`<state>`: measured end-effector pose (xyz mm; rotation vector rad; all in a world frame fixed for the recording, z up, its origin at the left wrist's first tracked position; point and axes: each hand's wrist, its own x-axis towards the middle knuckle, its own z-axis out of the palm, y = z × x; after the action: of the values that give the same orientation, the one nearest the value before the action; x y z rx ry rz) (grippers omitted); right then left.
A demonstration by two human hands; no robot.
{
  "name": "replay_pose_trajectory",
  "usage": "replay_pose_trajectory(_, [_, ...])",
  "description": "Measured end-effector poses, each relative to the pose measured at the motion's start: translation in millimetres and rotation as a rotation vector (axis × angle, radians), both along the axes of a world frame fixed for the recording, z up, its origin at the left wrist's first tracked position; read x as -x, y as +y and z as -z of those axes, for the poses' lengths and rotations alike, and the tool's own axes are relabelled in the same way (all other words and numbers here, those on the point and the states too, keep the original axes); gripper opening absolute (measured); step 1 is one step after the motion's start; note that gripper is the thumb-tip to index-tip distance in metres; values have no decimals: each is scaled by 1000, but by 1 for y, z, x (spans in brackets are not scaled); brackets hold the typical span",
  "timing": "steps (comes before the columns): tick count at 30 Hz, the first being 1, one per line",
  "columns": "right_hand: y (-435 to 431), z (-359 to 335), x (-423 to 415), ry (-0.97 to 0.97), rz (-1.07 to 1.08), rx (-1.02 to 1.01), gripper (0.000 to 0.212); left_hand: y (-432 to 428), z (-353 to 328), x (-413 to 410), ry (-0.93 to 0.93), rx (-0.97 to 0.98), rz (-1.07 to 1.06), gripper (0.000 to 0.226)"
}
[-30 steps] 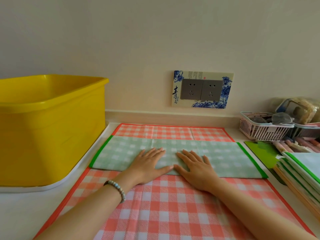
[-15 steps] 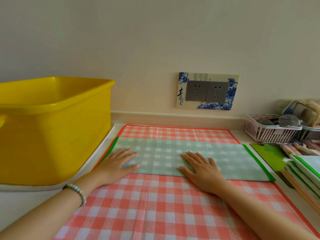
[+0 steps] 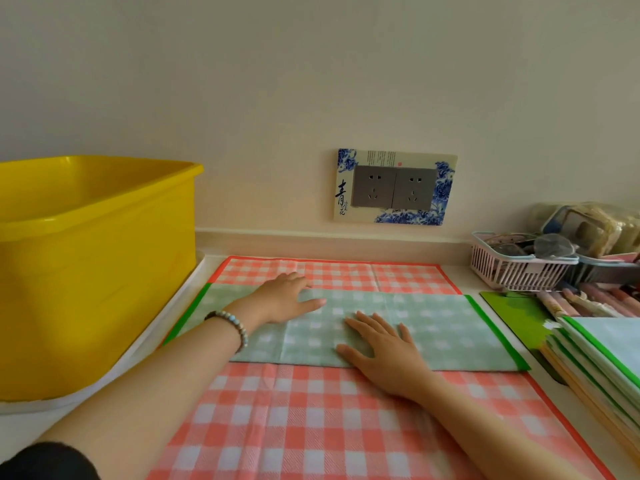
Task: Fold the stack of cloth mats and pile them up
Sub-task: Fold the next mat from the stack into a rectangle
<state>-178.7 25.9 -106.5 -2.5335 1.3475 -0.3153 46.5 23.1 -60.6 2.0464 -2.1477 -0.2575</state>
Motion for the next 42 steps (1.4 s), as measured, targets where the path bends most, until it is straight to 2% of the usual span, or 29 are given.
replay_pose_trajectory(4, [-1, 0, 1, -60, 3, -2, 64, -28, 4, 13, 4, 37, 22, 58])
replay_pose_trajectory(8, [-4, -3, 4, -197, 27, -35, 52, -47, 3, 15, -6, -48, -9, 58])
replay_pose_trajectory(13, [-12, -6, 8, -440, 94, -174, 40, -53, -11, 15, -31, -204, 14, 76])
replay_pose_trajectory(16, [-16, -7, 11, -549, 118, -238, 28, -47, -21, 15, -28, -254, 47, 67])
replay_pose_trajectory(19, [-17, -14, 13, -645, 129, -241, 12, -34, -28, 17, 110, -283, 110, 47])
replay_pose_trajectory(21, [-17, -20, 16, -680, 129, -247, 8, -22, -29, 17, 207, -266, 130, 43])
replay_pose_trajectory(23, [-15, -28, 20, -714, 134, -241, 9, -8, -25, 15, 319, -205, 105, 39])
replay_pose_trajectory(27, [-8, -38, 31, -787, 161, -207, 11, 21, -14, 10, 656, -48, 20, 26])
replay_pose_trajectory(31, [5, -37, 42, -687, 241, -45, 14, 42, -4, 9, 837, 126, -160, 25])
replay_pose_trajectory(32, [10, -37, 44, -673, 247, -96, 18, 47, -1, 11, 883, 143, -196, 24])
replay_pose_trajectory(35, [24, -41, 45, -702, 280, -467, 33, 55, 7, 21, 1011, 178, -285, 26])
replay_pose_trajectory(37, [31, -45, 46, -696, 278, -641, 38, 58, 11, 31, 1069, 214, -337, 29])
replay_pose_trajectory(39, [36, -46, 47, -694, 257, -696, 41, 60, 14, 41, 1096, 246, -394, 30])
replay_pose_trajectory(42, [38, -43, 52, -660, 296, -637, 44, 63, 19, 53, 1130, 265, -480, 35])
